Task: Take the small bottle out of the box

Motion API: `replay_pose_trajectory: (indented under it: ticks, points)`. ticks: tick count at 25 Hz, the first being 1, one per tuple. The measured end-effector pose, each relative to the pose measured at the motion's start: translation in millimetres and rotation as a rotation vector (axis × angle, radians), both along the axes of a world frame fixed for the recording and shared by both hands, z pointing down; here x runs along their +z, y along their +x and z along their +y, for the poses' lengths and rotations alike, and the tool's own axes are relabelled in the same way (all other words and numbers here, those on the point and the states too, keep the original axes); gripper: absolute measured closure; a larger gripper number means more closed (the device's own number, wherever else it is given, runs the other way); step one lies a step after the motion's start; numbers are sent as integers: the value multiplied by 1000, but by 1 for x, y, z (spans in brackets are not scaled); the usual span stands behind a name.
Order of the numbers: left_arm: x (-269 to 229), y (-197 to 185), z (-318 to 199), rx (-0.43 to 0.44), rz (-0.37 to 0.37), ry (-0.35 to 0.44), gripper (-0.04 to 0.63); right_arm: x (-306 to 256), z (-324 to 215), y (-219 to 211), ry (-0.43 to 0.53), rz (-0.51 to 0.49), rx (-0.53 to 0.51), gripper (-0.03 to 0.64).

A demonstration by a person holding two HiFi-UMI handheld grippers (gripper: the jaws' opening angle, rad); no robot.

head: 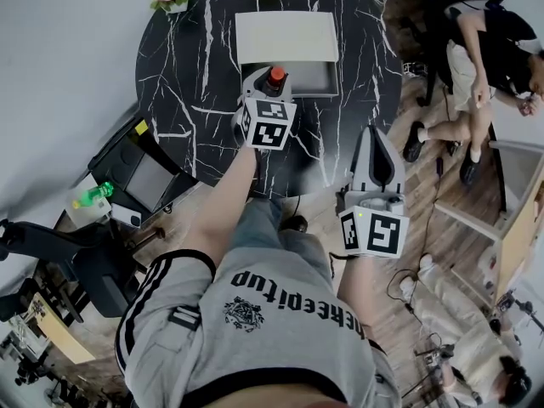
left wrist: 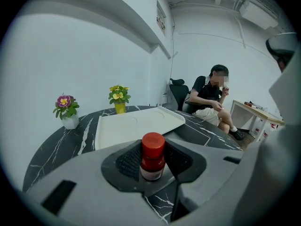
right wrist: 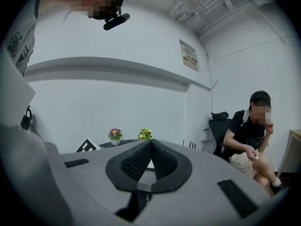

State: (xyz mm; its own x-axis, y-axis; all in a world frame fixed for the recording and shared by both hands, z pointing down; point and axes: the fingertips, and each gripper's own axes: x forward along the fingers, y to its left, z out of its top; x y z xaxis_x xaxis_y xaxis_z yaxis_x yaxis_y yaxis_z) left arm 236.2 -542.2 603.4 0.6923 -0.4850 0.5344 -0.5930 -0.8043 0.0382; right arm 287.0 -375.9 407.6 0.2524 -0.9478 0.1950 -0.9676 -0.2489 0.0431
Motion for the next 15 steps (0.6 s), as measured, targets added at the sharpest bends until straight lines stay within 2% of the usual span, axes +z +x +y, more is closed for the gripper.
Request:
replay_pose_trajectory:
  ticks: [9,15]
  points:
    - [-30,-18,10,-5,16,41,449,-10,2,-10,34,4,-40,617]
    - [-65,-37,23,-20,58,78,449,-22,5,-21,62,11,-82,617]
